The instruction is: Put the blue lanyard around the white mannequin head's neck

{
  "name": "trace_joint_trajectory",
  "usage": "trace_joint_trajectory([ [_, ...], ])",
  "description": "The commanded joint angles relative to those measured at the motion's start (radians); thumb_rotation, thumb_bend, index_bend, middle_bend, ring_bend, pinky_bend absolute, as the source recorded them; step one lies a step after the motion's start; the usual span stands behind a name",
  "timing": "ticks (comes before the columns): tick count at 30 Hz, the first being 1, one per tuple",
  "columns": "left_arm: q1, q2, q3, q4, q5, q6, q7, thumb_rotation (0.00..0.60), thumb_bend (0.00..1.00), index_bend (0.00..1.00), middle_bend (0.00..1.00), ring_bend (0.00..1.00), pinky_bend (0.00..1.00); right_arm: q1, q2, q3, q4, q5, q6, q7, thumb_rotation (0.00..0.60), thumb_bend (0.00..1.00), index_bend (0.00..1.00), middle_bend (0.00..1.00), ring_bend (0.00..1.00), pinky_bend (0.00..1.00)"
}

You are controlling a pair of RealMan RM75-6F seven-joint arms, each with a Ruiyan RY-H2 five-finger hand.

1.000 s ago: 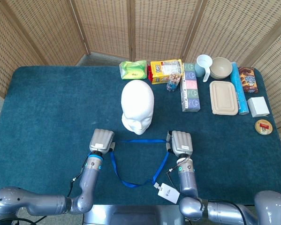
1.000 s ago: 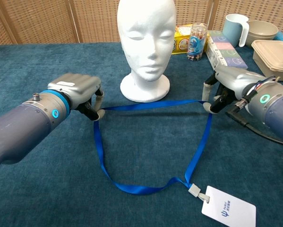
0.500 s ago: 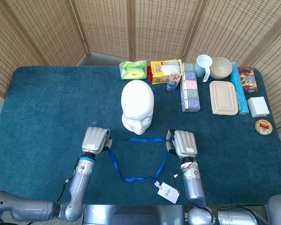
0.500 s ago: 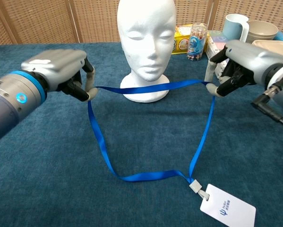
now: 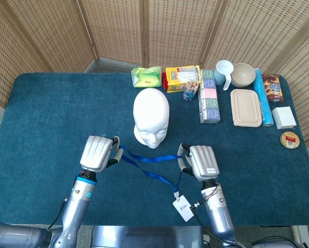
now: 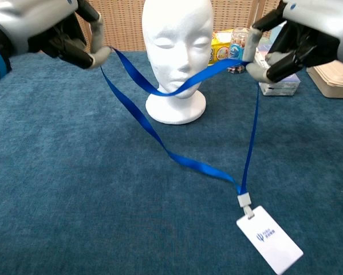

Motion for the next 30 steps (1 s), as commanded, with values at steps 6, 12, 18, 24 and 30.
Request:
trace_joint_trajectory([
  [6, 0.018, 0.063, -0.032, -0.097, 0.036, 0.008, -0.015, 0.508, 0.44, 0.65, 1.0, 1.0, 1.0, -0.013, 0.081, 0.016, -0.105, -0.05, -0.017, 0.036, 0.599, 0.54, 0.68, 1.0, 1.0, 1.0],
  [12, 0.027, 0.118, -0.061, -0.168, 0.046, 0.007, -0.024, 0.513, 0.44, 0.65, 1.0, 1.0, 1.0, -0.025, 0.154, 0.04, -0.161, -0.07, -0.055, 0.124, 0.6, 0.55, 0.69, 1.0, 1.0, 1.0],
  [18, 0.034, 0.168, -0.091, -0.223, 0.055, 0.01, -0.028, 0.509, 0.44, 0.65, 1.0, 1.0, 1.0, -0.038, 0.228, 0.07, -0.193, -0.081, -0.099, 0.242, 0.6, 0.55, 0.69, 1.0, 1.0, 1.0],
  [24, 0.033, 0.198, -0.114, -0.252, 0.049, 0.008, -0.025, 0.512, 0.44, 0.65, 1.0, 1.0, 1.0, -0.036, 0.272, 0.094, -0.204, -0.057, -0.131, 0.298, 0.6, 0.55, 0.69, 1.0, 1.0, 1.0],
  [30, 0.023, 0.216, -0.141, -0.262, 0.042, 0.011, -0.011, 0.509, 0.44, 0.65, 1.0, 1.0, 1.0, -0.014, 0.303, 0.133, -0.204, -0.014, -0.158, 0.335, 0.6, 0.55, 0.69, 1.0, 1.0, 1.0],
])
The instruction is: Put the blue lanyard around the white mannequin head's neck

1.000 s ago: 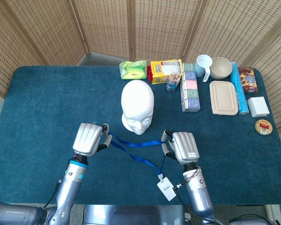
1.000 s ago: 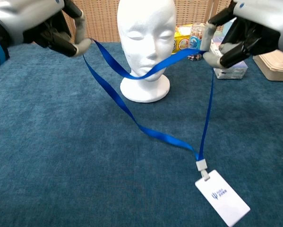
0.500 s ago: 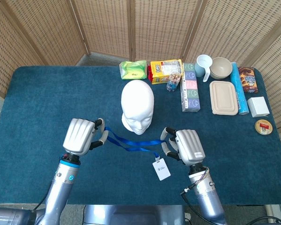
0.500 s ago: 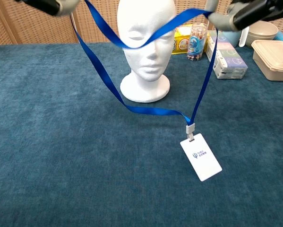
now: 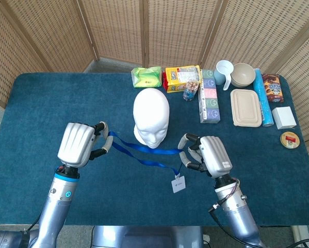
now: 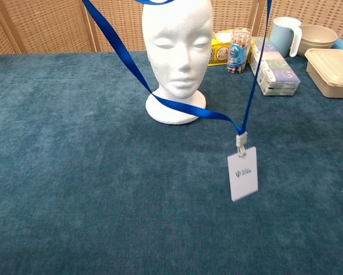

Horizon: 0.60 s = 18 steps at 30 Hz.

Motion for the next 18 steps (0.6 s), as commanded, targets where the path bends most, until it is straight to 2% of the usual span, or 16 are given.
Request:
trace_joint_trajectory([
  [1, -0.005, 0.005, -0.01, 0.002, -0.004, 0.0, 0.005, 0.509, 0.44, 0.65, 1.0, 1.0, 1.0, 0.01, 0.01, 0.013, 0.003, 0.015, -0.007, 0.005, 0.6, 0.55, 0.69, 1.0, 1.0, 1.0],
  [6, -0.028, 0.02, -0.055, 0.024, -0.033, -0.009, 0.01, 0.51, 0.44, 0.65, 1.0, 1.0, 1.0, 0.042, 0.017, 0.055, 0.02, 0.058, -0.01, 0.008, 0.6, 0.55, 0.7, 1.0, 1.0, 1.0],
  [18, -0.077, 0.037, -0.113, 0.093, -0.115, -0.037, 0.005, 0.51, 0.44, 0.65, 1.0, 1.0, 1.0, 0.102, 0.032, 0.113, 0.062, 0.144, -0.023, 0.017, 0.6, 0.55, 0.7, 1.0, 1.0, 1.0],
])
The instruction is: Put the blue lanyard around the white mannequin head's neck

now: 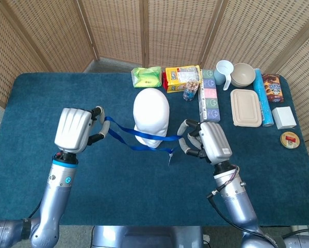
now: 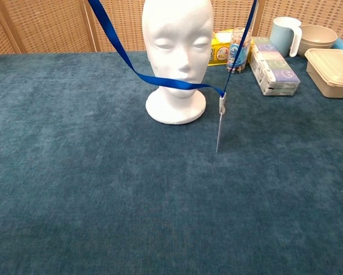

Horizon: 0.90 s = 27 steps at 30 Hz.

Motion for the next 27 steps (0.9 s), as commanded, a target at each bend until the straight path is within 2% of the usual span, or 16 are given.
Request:
trace_joint_trajectory([
  [1, -0.015, 0.003, -0.012, 0.02, -0.017, -0.008, 0.0, 0.51, 0.44, 0.65, 1.0, 1.0, 1.0, 0.015, 0.006, 0.016, 0.017, 0.022, -0.008, 0.006, 0.6, 0.55, 0.7, 1.0, 1.0, 1.0],
  [15, -0.097, 0.005, -0.079, 0.134, -0.163, -0.066, -0.022, 0.513, 0.44, 0.65, 1.0, 1.0, 1.0, 0.078, 0.041, 0.08, 0.109, 0.131, -0.055, 0.051, 0.6, 0.55, 0.71, 1.0, 1.0, 1.0],
  [27, -0.167, -0.022, -0.087, 0.242, -0.238, -0.1, -0.029, 0.515, 0.44, 0.65, 1.0, 1.0, 1.0, 0.129, 0.043, 0.098, 0.206, 0.184, -0.109, 0.096, 0.6, 0.55, 0.72, 1.0, 1.0, 1.0],
])
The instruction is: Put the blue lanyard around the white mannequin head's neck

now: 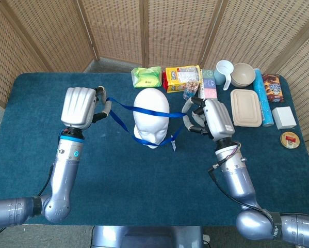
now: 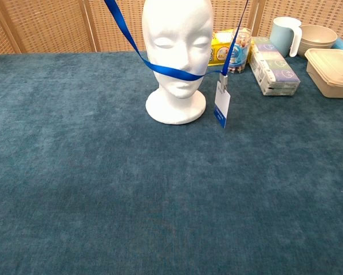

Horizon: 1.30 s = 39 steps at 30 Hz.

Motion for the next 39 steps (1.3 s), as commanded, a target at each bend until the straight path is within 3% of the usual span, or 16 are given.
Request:
trace_joint_trajectory([
  [1, -0.028, -0.019, 0.0, 0.042, -0.02, -0.015, 0.0, 0.513, 0.44, 0.65, 1.0, 1.0, 1.0, 0.023, -0.005, 0.004, 0.038, 0.016, -0.021, 0.008, 0.6, 0.55, 0.72, 1.0, 1.0, 1.0],
  [15, -0.131, -0.105, -0.008, 0.239, -0.095, -0.054, -0.005, 0.513, 0.44, 0.65, 1.0, 1.0, 1.0, 0.104, -0.029, 0.032, 0.22, 0.08, -0.097, 0.058, 0.599, 0.55, 0.72, 1.0, 1.0, 1.0],
  [39, -0.216, -0.217, 0.017, 0.497, -0.135, -0.117, -0.052, 0.511, 0.44, 0.65, 1.0, 1.0, 1.0, 0.203, -0.098, 0.013, 0.468, 0.123, -0.198, 0.096, 0.6, 0.56, 0.73, 1.0, 1.0, 1.0],
])
